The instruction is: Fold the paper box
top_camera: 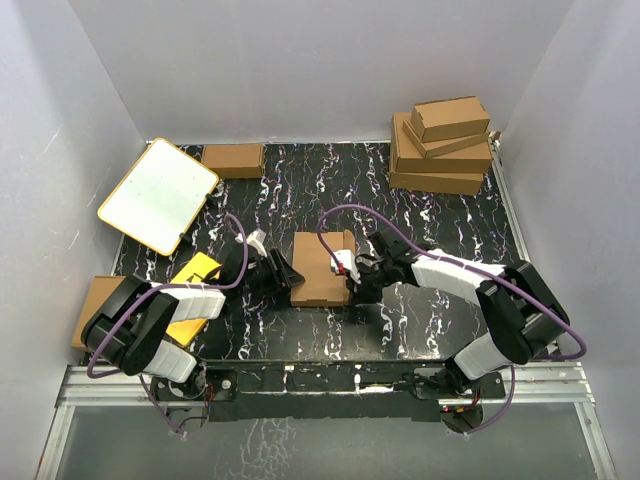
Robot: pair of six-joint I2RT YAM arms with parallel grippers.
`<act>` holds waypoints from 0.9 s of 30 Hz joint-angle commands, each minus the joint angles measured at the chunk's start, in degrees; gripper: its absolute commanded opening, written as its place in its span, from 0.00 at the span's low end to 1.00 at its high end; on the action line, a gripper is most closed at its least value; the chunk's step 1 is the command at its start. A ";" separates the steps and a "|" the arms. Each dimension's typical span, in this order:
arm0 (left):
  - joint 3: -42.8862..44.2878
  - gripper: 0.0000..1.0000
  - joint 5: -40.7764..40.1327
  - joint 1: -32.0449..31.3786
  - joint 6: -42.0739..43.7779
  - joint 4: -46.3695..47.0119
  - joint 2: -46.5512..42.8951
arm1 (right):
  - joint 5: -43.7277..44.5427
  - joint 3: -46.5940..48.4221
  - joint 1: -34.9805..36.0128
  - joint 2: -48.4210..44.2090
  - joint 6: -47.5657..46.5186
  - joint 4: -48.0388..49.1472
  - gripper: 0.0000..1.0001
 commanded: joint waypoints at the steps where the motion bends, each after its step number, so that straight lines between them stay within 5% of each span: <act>1: 0.41 0.50 -0.37 -0.46 0.67 -5.12 1.31 | 0.84 3.55 1.33 0.76 2.15 2.48 0.08; 27: 3.97 0.49 -2.69 -3.52 1.22 -8.15 4.12 | 2.48 7.33 4.07 3.52 9.23 2.81 0.08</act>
